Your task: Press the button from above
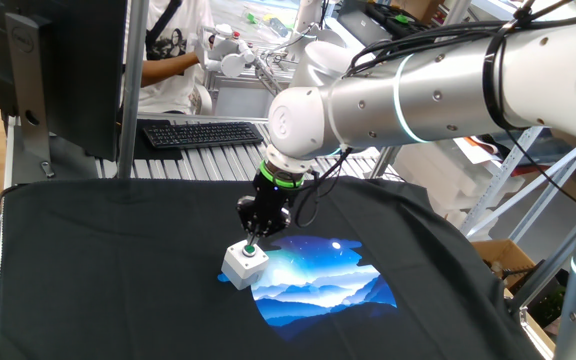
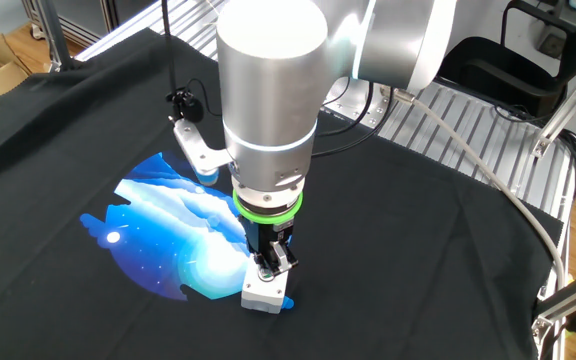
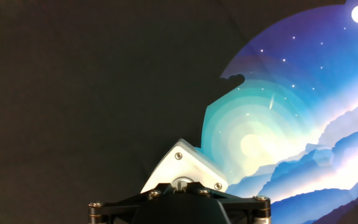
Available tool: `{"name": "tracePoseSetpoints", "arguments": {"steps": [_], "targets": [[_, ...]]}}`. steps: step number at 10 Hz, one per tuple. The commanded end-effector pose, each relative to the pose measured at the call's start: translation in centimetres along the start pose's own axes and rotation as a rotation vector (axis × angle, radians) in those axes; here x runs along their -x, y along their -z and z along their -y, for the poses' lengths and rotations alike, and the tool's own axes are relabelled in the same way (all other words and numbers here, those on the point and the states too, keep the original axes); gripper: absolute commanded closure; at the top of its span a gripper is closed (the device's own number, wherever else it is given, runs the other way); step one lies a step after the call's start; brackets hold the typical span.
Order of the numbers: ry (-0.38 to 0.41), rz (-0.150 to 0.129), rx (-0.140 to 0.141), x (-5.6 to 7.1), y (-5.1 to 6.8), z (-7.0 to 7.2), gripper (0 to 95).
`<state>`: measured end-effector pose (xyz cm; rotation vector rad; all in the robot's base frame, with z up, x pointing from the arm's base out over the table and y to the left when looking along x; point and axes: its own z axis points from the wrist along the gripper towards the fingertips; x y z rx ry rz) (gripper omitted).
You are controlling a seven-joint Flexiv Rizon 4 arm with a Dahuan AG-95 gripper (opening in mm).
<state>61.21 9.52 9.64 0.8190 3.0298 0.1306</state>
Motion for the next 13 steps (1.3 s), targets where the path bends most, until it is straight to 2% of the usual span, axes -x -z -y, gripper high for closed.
{"name": "tracePoseSetpoints", "arguments": {"steps": [1,8,13], "targets": [[0.000,0.000,0.000,0.09,-0.11,-0.10,95.0],[0.006,-0.014,-0.011,0.79,0.06,-0.52,95.0],[0.005,-0.010,-0.004,0.49,0.31,-0.31,95.0]]}}
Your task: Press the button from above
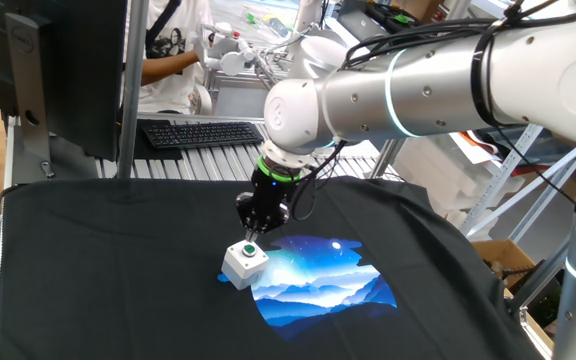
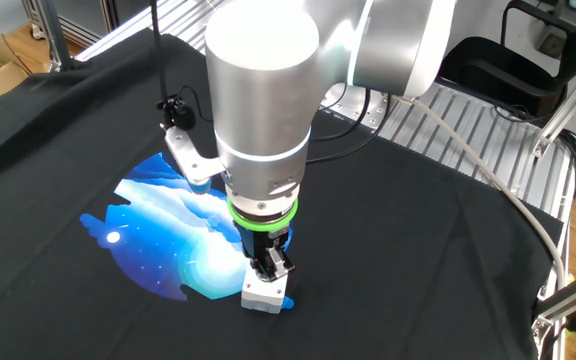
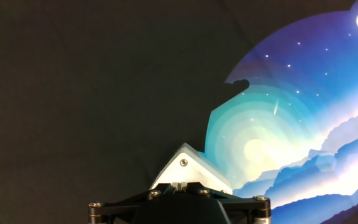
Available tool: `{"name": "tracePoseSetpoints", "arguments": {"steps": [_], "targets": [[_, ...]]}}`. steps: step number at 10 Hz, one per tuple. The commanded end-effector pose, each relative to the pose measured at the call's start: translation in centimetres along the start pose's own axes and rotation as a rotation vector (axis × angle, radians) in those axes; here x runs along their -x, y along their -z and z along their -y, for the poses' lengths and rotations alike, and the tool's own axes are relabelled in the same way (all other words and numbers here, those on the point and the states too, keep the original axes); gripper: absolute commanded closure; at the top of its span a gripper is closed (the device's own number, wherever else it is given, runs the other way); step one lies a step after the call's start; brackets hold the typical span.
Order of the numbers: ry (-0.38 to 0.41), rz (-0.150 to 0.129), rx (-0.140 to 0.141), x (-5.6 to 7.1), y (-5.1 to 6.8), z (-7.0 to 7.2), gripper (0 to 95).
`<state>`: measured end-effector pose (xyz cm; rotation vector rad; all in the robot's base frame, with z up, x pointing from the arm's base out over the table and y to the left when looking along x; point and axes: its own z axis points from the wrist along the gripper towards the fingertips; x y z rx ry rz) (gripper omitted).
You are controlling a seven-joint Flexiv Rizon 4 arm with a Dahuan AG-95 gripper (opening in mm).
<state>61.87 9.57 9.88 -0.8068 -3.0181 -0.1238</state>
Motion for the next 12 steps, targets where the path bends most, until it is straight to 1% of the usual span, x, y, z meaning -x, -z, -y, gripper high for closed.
{"name": "tracePoseSetpoints", "arguments": {"steps": [1,3,4,12], "targets": [[-0.001,0.006,0.006,-0.13,0.21,0.16,95.0],[-0.005,0.006,0.022,-0.51,0.51,0.50,95.0],[-0.007,0.007,0.025,-0.61,0.53,0.58,95.0],[-0.007,0.008,0.017,-1.08,0.52,0.99,95.0]]}}
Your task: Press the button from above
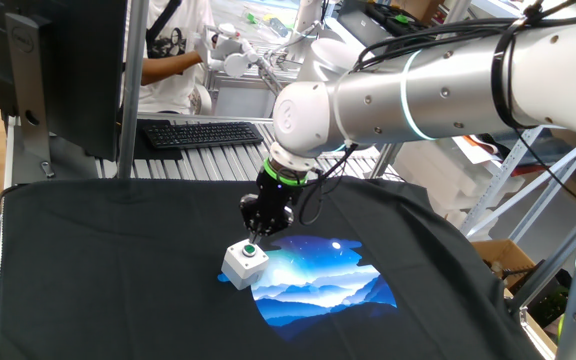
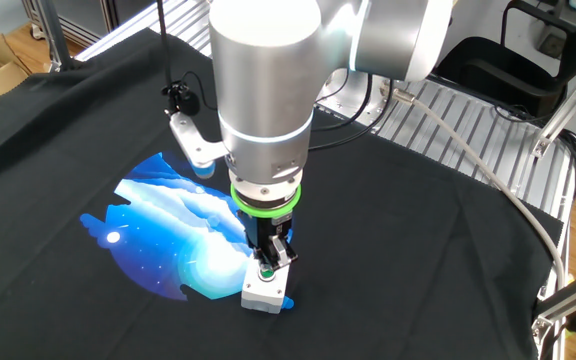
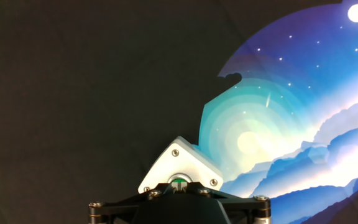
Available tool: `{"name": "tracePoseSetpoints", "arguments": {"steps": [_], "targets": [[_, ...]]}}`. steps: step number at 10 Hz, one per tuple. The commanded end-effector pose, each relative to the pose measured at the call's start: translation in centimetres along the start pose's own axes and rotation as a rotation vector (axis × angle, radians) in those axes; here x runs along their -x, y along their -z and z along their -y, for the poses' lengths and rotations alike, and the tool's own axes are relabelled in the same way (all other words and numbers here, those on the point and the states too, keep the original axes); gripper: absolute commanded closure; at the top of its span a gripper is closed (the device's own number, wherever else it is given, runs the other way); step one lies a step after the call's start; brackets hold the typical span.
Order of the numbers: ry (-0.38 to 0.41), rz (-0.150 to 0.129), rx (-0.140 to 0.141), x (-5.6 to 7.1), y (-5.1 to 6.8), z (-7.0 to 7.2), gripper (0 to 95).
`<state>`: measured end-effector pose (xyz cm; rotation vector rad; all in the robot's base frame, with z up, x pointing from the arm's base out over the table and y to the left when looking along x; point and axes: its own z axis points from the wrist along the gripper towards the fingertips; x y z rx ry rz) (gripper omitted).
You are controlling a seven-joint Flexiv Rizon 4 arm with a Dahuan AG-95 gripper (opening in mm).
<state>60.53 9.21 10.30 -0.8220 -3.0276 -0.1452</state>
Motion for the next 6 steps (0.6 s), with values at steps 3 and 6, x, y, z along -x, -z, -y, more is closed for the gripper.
{"name": "tracePoseSetpoints", "arguments": {"steps": [3,6], "targets": [[-0.001,-0.003,0.005,-0.17,-0.01,0.12,95.0],[-0.002,-0.002,0.003,-0.06,-0.14,0.00,95.0]]}}
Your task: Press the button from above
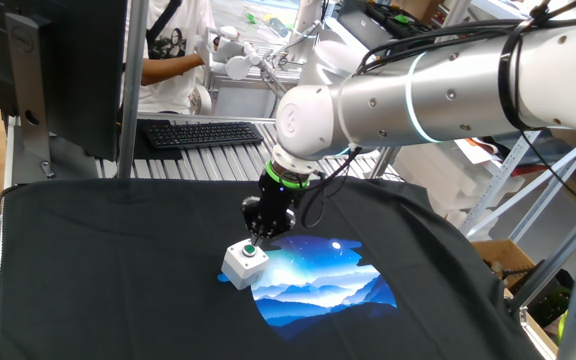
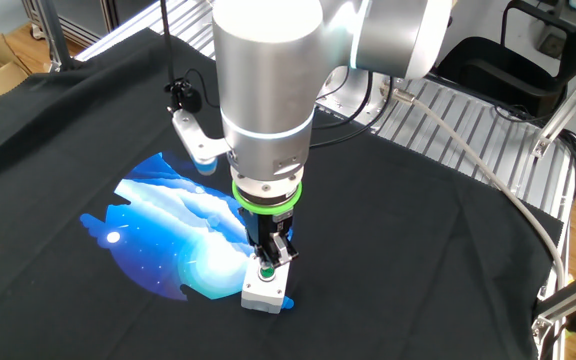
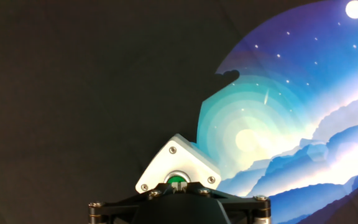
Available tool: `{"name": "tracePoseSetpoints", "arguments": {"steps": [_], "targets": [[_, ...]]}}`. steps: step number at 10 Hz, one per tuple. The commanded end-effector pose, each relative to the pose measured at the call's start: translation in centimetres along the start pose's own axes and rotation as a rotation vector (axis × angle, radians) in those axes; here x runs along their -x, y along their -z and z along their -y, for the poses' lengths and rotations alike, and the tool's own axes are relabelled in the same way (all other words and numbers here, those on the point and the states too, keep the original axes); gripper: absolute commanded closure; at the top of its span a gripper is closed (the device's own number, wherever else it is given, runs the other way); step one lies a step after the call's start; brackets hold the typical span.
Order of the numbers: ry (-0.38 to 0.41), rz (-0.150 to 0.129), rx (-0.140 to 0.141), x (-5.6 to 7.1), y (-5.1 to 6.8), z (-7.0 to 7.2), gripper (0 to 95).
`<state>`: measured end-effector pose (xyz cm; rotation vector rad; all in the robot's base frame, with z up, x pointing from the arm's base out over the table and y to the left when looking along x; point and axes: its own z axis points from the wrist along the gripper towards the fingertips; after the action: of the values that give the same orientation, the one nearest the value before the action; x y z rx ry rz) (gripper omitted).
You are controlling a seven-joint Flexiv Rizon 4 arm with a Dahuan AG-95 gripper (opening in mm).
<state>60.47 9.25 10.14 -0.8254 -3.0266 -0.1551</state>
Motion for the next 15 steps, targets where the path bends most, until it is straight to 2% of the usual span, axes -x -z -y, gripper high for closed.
{"name": "tracePoseSetpoints", "arguments": {"steps": [1,5,15], "targets": [[0.001,0.002,-0.009,0.1,0.0,-0.1,95.0],[-0.001,0.001,-0.011,0.2,-0.3,-0.2,95.0],[0.001,0.019,-0.011,0.3,-1.0,-0.3,95.0]]}}
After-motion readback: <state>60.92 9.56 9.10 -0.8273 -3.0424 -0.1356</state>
